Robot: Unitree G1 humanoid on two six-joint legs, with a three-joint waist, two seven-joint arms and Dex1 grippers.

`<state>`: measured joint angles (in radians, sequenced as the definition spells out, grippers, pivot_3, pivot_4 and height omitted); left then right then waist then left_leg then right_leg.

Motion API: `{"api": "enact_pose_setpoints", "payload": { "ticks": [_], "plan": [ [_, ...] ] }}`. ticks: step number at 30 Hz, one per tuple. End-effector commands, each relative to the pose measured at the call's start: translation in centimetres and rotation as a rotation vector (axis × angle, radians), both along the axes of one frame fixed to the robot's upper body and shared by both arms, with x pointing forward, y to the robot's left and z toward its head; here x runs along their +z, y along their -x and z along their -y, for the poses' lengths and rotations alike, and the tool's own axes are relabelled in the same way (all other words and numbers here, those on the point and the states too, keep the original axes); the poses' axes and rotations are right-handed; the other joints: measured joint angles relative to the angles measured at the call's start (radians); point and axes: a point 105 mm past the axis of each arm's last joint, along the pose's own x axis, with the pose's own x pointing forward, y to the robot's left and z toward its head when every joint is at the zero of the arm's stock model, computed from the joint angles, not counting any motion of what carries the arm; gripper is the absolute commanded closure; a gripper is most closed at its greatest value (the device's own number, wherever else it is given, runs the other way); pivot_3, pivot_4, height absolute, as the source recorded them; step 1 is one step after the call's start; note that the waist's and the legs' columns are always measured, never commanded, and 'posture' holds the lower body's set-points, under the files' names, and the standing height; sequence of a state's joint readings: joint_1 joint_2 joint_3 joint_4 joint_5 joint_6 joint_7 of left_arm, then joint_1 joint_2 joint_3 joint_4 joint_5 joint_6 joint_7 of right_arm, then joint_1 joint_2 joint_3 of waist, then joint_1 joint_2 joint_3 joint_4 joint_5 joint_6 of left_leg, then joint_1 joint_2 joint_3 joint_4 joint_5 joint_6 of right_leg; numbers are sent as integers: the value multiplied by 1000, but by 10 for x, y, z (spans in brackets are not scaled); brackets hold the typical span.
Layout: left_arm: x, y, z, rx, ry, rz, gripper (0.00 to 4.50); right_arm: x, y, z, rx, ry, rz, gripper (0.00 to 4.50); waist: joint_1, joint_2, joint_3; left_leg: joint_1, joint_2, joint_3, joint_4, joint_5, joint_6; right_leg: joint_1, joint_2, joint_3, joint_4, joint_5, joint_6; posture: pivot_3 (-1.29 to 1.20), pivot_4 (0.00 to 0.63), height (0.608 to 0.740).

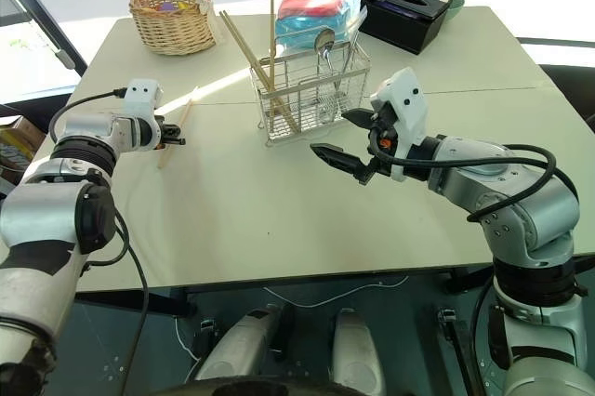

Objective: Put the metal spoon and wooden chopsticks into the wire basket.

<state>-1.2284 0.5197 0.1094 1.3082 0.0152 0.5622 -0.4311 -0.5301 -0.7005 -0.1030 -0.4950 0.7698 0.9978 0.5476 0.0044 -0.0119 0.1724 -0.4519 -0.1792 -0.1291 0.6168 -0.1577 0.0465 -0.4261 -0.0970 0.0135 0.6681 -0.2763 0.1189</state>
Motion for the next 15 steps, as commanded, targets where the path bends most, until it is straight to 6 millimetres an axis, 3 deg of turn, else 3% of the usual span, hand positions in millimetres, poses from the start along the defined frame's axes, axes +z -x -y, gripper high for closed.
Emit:
{"api": "enact_pose_setpoints", "payload": {
  "ticks": [1, 4, 7, 11, 15],
  "plan": [
    [38, -13, 8, -23, 15, 136, 4481, 11, 3, 1, 11, 2, 38, 0, 1, 0, 0, 0, 0, 0, 0, 0, 0, 0, 0, 0, 0, 0, 0, 0, 150, 725],
    [77, -25, 16, -33, 58, 329, 4481, 11, 3, 3, 13, 12, 33, 0, 2, 0, 0, 0, 0, 0, 0, 0, 0, 0, 0, 0, 0, 0, 0, 0, 150, 725],
    [135, -30, 25, -43, 131, 602, 4481, 10, 4, 4, 13, 21, 28, 0, 3, -1, 0, -1, 0, 0, 1, 0, 0, 0, 0, 0, 0, 0, 0, 0, 150, 725],
    [211, -17, 48, -115, 359, 931, 4481, 10, 5, 5, 16, 25, 24, 0, 3, 0, 0, -2, 0, 0, 1, 0, 0, 0, 0, 0, -1, 0, 0, 0, 150, 725],
    [254, 2, 80, -214, 442, 1139, 4481, 10, 5, 3, 22, 24, 21, 0, 0, 0, 0, -1, 0, 0, 1, 0, 0, 0, 0, 0, -1, 0, 0, 0, 150, 725]
  ]
}}
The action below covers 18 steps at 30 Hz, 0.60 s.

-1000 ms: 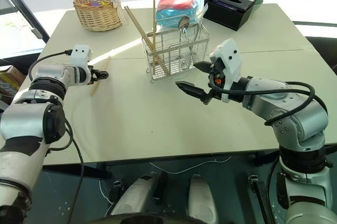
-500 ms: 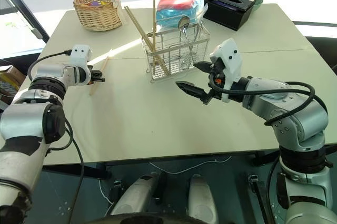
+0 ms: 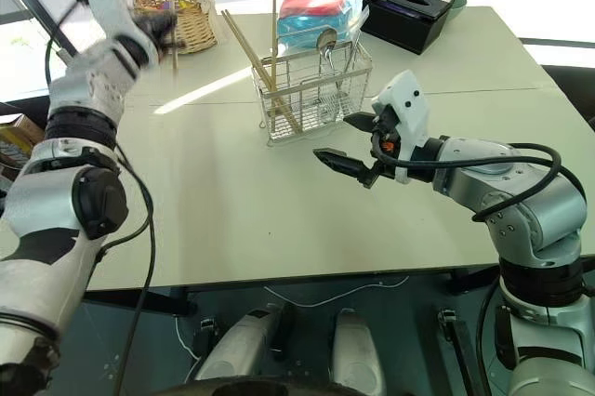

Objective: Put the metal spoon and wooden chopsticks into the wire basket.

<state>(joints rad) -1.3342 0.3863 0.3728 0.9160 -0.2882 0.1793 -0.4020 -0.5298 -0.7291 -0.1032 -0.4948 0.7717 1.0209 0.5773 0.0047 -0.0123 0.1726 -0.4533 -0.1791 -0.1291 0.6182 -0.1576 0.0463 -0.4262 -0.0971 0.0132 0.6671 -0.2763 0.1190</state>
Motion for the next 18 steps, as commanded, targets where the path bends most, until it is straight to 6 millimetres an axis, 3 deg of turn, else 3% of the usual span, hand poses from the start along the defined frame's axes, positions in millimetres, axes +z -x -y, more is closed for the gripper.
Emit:
{"api": "enact_pose_setpoints", "payload": {
  "ticks": [1, 4, 6, 14, 18],
  "plan": [
    [49, 22, 19, -60, 38, 221, 4481, 12, 3, -1, 12, -8, 45, 0, 0, 0, 0, 0, 0, 0, 0, 0, 0, 0, 0, 0, 0, 0, 0, 0, 150, 725],
    [55, 29, 58, -144, 29, 290, 4481, 13, 3, -3, 12, -12, 47, 0, 0, 0, 0, 0, 0, 0, 1, 0, 0, 0, 0, 0, 1, 0, 0, 0, 150, 725],
    [46, 29, 81, -191, 20, 285, 4481, 13, 3, -3, 6, -17, 50, 0, 6, 0, 0, 0, 0, 0, 2, 0, 0, 1, 0, 0, 1, 0, 0, 0, 150, 725],
    [-3, 24, 113, -229, -16, 229, 4481, 14, 7, 3, -38, -23, 56, 0, -1, 1, 0, 0, 0, 1, 5, -1, 2, 2, 0, 0, 1, 1, 2, 0, 150, 725],
    [-20, 24, 118, -235, -3, 197, 4481, 14, 9, 5, -52, -25, 55, 0, 2, 0, 0, -1, 0, 1, 6, -1, 2, 1, 0, 0, 0, 1, 2, 0, 150, 725]
  ]
}}
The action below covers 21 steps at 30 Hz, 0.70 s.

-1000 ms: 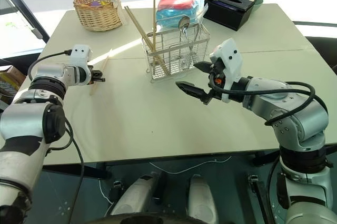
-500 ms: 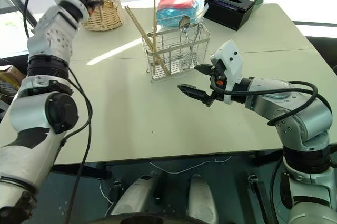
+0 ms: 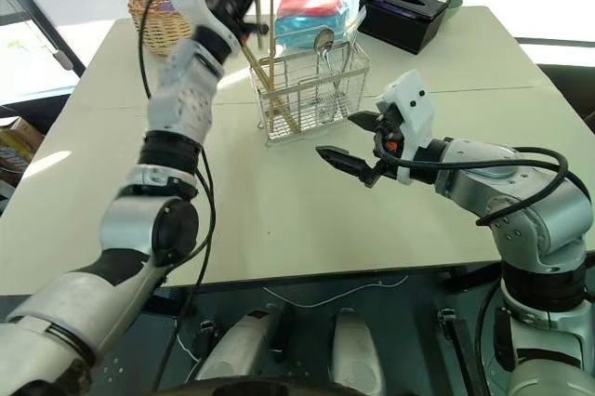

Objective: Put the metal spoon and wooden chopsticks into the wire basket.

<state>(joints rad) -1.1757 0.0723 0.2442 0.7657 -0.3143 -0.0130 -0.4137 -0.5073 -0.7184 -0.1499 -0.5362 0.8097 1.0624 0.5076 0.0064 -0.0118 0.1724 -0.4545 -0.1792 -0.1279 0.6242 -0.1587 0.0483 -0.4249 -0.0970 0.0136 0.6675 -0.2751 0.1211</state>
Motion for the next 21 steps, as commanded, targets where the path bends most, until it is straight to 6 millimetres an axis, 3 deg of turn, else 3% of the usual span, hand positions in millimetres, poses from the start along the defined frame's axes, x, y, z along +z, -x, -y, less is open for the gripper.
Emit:
{"api": "enact_pose_setpoints", "payload": {
  "ticks": [1, 9, 13, 19, 21],
  "plan": [
    [19, 10, 3, -1, 2, 94, 4481, 12, 7, 1, -1, -5, 54, 0, 2, 0, 0, 0, 0, 0, 1, 0, 0, 0, 0, 0, 0, 0, 0, 0, 150, 725],
    [3, 11, 6, -6, 24, 56, 4481, 15, 6, 4, -11, -7, 54, 0, 6, 0, 0, -1, 0, 0, 3, -1, 2, 1, 0, 0, 0, 0, 1, 0, 150, 725],
    [0, 12, 5, -14, 41, 41, 3098, 16, 5, 3, -11, -9, 54, 0, 5, 0, 0, -2, 0, 0, 3, -2, 2, 0, 0, 0, 0, 0, 1, 0, 150, 725],
    [3, 15, -1, -16, 56, 43, 70, 15, 4, 2, -7, -9, 52, 0, 6, 0, 0, -2, 0, 0, 3, -2, 2, 0, 0, 0, 0, 0, 1, 0, 150, 725],
    [5, 15, -5, -10, 63, 42, 20, 15, 3, 2, -6, -10, 52, 0, 6, 0, 0, -2, 0, 0, 3, -2, 2, 0, 0, 0, 0, 0, 1, 0, 150, 725]
  ]
}}
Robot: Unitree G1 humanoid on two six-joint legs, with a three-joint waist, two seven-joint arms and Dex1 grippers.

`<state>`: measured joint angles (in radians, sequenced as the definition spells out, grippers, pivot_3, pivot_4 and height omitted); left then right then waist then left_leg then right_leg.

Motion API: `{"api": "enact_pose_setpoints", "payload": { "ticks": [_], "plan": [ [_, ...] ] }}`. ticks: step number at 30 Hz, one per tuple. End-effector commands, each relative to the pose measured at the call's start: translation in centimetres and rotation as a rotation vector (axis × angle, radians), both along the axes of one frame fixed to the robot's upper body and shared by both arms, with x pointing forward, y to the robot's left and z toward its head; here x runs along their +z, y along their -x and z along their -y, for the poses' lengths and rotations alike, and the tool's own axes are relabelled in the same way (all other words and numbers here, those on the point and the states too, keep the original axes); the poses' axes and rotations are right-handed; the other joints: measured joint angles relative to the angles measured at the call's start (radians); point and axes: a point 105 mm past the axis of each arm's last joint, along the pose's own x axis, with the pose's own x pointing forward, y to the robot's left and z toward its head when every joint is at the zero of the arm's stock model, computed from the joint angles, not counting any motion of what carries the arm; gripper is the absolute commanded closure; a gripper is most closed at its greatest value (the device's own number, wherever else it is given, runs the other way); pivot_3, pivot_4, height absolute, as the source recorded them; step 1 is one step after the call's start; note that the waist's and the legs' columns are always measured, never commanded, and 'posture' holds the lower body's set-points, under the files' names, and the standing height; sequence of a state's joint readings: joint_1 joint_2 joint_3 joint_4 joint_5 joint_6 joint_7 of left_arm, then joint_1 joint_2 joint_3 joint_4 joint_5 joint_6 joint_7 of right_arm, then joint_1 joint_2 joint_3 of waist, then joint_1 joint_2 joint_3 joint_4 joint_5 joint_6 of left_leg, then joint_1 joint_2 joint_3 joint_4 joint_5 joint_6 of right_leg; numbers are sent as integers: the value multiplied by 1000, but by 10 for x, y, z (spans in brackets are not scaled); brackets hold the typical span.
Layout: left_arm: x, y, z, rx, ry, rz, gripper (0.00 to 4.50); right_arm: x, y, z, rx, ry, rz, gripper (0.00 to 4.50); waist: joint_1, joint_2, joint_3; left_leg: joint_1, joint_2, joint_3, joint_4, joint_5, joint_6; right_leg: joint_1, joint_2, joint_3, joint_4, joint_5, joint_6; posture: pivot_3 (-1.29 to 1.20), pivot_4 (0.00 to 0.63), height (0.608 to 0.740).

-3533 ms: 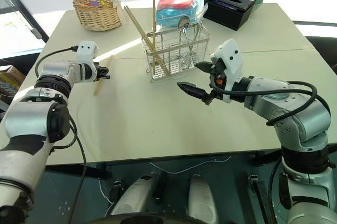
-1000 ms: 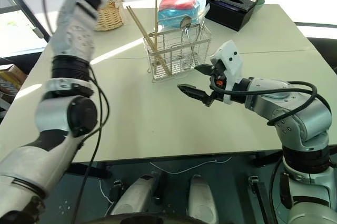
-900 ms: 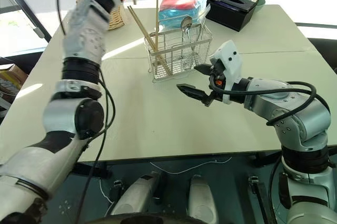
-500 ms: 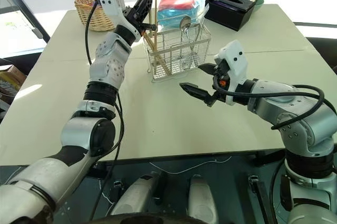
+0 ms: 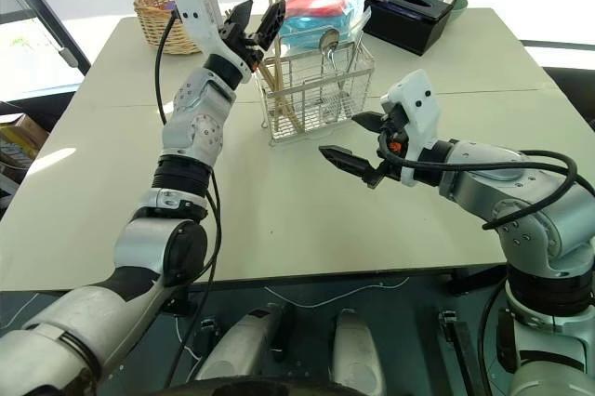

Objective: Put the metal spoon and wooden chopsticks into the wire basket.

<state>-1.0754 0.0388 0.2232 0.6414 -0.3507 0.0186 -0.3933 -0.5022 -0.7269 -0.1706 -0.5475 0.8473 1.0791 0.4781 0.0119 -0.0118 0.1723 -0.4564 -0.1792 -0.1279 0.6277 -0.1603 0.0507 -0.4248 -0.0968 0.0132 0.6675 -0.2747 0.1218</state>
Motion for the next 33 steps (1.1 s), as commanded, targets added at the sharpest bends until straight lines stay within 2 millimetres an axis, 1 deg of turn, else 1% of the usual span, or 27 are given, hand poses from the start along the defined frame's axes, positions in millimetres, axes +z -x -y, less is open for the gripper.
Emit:
{"api": "enact_pose_setpoints", "payload": {
  "ticks": [1, 5, 6, 8, 9, 11, 12, 14, 17, 19, 23, 25, 27, 30, 33],
  "plan": [
    [24, 7, -9, 9, 21, 67, 20, 13, 1, -1, 9, -1, 57, 0, 0, 0, 0, 0, 0, 0, 0, 0, 0, 0, 0, 0, 0, 0, 0, 0, 150, 725],
    [40, 15, -15, -3, 2, 103, 20, 14, 0, -2, 14, -3, 59, 0, -1, 0, 0, -1, 0, 0, 0, 0, 0, -1, 0, 0, 0, 0, 0, 0, 150, 725],
    [47, 19, -18, -4, -18, 122, 20, 14, -1, -2, 14, -3, 61, 0, -1, 0, 0, -1, 0, 0, 0, 0, 0, -1, 0, 0, 0, 0, 0, 0, 150, 725],
    [61, 27, -24, -15, -79, 175, 20, 14, -1, -3, 17, -3, 63, 0, -2, 0, 0, -1, 0, 0, 0, 0, 0, -1, 0, 0, 0, 0, 0, 0, 150, 725],
    [65, 29, -26, -18, -121, 186, 20, 15, -2, -3, 17, -3, 63, 0, -1, 0, 0, -1, 0, 0, 0, 0, 0, -1, 0, 0, 0, 0, 0, 0, 150, 725],
    [66, 33, -29, -66, -234, 179, 20, 15, -3, -2, 17, 2, 66, 0, -2, 0, 0, -1, 0, 0, 0, 0, 0, -1, 0, 0, 0, 0, 0, 0, 150, 725],
    [61, 35, -31, -105, -324, 162, 20, 15, -4, 0, 15, 6, 67, 0, -2, 0, 0, -1, 0, 0, 0, 0, 0, -1, 0, 0, 0, 0, 0, 0, 150, 725],
    [54, 47, -38, -195, -467, 172, 20, 15, -7, 4, 4, 20, 75, 0, -5, 0, 0, -1, 0, 0, 0, 0, 0, -1, 0, 0, 0, 0, 0, 0, 150, 725],
    [28, 60, -54, -277, -687, 127, 20, 15, -12, 14, -27, 35, 86, 0, -7, 1, 0, -1, 0, 0, -1, 0, -1, -1, 0, 0, -1, 0, 0, 0, 150, 725],
    [9, 69, -65, -321, -794, 76, 20, 15, -14, 20, -47, 42, 91, 0, -8, 1, 0, 0, 0, 0, -2, 0, -1, -1, 0, 0, -1, 0, 0, 0, 150, 725],
    [-24, 87, -84, -392, -949, -31, 20, 8, -18, 34, -90, 64, 93, 0, -5, 1, 0, 0, 0, 0, -2, -1, -2, -1, 0, 0, -1, 0, 0, 0, 150, 725],
    [-35, 90, -93, -380, -984, -70, 20, 3, -21, 42, -121, 69, 88, 0, -1, 1, 0, 0, 0, 0, -2, -2, -2, -2, 0, 0, -2, 0, 0, 0, 150, 725],
    [-42, 91, -99, -376, -975, -104, 20, -6, -23, 50, -149, 80, 76, 0, 2, 1, 0, 0, 0, 0, -2, -2, -2, -3, 0, 0, -2, 0, -1, 0, 150, 725],
    [-48, 93, -101, -375, -973, -122, 20, -15, -26, 57, -171, 88, 67, 0, 2, 1, 0, 1, 0, 0, -2, -2, -2, -3, 0, 0, -3, 0, -1, 0, 150, 725],
    [-56, 96, -100, -381, -994, -118, 20, -19, -28, 59, -178, 88, 65, 0, 0, 2, 0, 1, 0, 0, -2, -2, -2, -3, 0, 0, -3, 0, -1, 0, 150, 725]
  ]
}}
